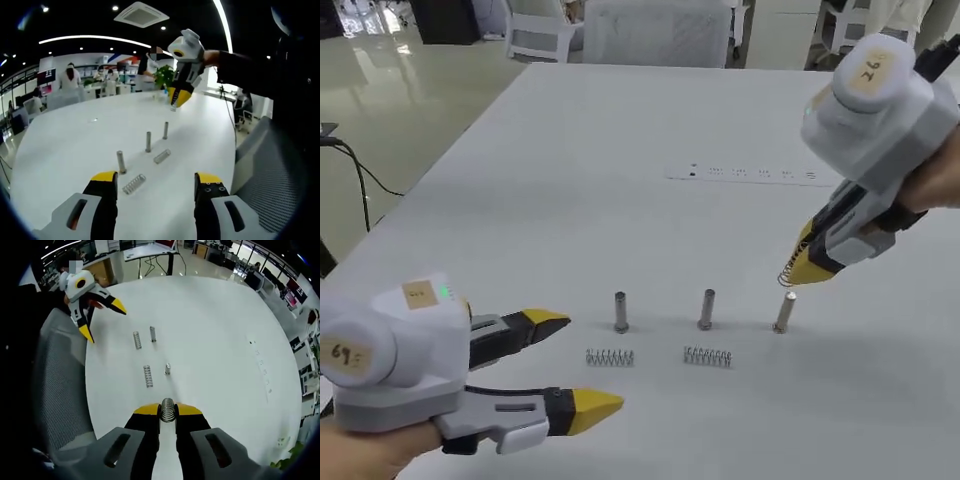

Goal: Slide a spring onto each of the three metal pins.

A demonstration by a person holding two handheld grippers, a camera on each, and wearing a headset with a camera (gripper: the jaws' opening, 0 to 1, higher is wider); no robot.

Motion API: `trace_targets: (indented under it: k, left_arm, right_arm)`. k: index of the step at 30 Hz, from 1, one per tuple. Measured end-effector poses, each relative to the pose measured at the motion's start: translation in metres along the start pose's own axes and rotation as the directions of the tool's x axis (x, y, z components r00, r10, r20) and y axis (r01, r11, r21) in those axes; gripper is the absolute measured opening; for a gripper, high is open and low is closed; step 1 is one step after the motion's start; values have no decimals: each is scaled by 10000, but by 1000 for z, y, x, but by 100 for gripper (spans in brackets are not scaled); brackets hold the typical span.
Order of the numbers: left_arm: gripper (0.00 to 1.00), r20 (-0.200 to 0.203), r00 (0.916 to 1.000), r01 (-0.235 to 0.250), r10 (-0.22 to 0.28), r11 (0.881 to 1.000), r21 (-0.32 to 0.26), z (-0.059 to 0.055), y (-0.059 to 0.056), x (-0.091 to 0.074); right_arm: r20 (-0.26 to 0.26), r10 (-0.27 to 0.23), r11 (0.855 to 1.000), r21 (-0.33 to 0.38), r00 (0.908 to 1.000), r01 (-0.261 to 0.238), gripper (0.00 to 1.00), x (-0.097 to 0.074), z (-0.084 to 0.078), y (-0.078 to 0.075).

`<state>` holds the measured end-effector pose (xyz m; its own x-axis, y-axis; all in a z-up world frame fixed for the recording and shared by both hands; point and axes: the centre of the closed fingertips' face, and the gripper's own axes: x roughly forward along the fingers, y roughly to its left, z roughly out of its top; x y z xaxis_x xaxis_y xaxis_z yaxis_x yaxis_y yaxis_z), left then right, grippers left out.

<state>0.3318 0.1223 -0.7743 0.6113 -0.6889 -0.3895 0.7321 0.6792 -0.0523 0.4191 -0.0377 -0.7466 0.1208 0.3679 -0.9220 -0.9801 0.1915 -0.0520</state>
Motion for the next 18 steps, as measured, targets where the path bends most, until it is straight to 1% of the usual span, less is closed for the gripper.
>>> trace_targets:
  k: [11, 18]
  left_arm:
    - [57, -18, 10000, -2, 2, 10000, -8, 0, 0, 1]
    - [57, -57, 10000, 13, -13, 10000, 8, -1, 0, 2]
  right_arm:
    - [-622, -117, 9998, 126, 9980, 125, 8, 14, -14, -18]
    - [-812, 61, 9993, 372, 9967, -31, 8, 24, -21, -23]
